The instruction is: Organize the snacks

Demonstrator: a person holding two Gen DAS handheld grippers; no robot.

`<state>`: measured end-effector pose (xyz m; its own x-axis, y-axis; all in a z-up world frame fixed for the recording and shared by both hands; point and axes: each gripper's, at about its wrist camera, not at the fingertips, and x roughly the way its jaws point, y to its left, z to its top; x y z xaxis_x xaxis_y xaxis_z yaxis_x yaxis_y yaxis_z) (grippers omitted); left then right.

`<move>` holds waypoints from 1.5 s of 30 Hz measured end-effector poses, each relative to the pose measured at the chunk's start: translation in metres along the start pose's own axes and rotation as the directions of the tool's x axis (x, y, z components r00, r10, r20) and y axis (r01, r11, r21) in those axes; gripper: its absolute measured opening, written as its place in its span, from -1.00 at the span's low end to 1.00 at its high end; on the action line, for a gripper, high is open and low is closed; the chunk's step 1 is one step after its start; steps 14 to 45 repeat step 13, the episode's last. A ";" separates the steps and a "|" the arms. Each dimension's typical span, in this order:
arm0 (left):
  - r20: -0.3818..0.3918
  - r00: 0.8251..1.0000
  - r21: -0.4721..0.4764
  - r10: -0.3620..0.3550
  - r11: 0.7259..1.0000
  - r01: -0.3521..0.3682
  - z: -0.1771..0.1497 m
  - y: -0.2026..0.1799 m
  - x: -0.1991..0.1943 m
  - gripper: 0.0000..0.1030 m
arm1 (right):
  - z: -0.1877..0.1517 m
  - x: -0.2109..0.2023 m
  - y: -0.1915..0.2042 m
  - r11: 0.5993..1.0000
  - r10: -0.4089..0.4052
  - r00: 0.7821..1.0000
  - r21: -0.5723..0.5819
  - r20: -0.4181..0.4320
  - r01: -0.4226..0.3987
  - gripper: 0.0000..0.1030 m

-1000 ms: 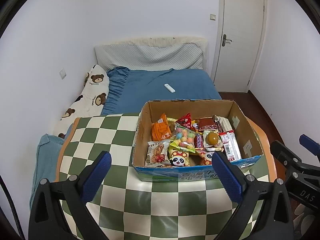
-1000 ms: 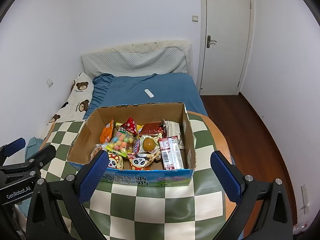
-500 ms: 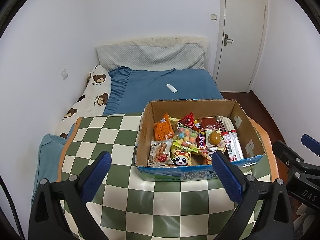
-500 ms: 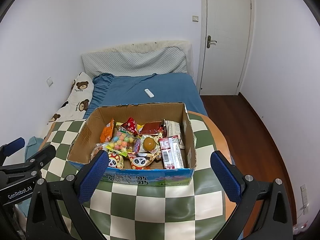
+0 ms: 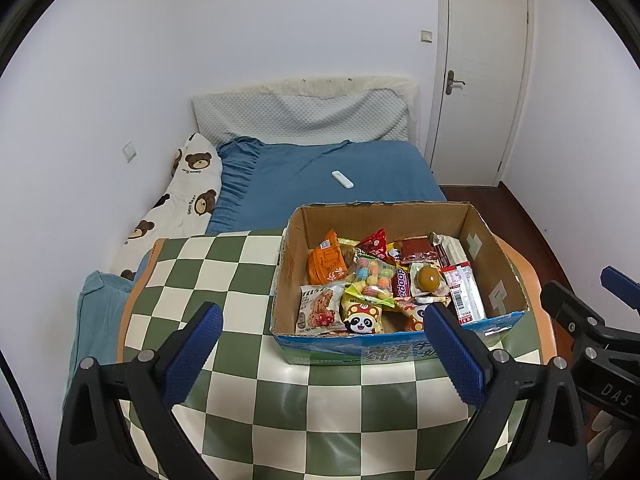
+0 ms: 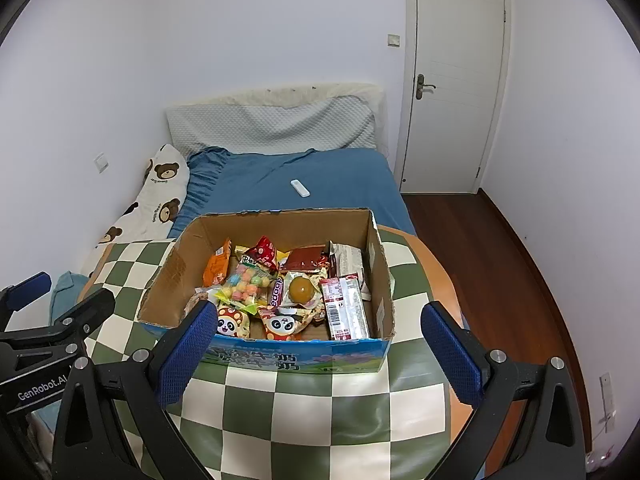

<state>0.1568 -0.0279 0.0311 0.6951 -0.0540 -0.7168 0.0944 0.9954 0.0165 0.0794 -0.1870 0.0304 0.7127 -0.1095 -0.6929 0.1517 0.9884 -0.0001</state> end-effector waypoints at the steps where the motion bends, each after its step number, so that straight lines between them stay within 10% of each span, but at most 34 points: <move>1: 0.001 1.000 0.000 0.000 1.000 0.000 0.000 0.000 0.000 1.00 | 0.000 0.000 0.000 1.000 0.000 1.000 -0.001 0.000 0.000 1.00; 45: 0.000 1.000 0.003 -0.001 1.000 0.001 0.000 0.000 0.000 1.00 | 0.001 0.000 0.001 1.000 0.005 1.000 -0.004 -0.003 -0.005 1.00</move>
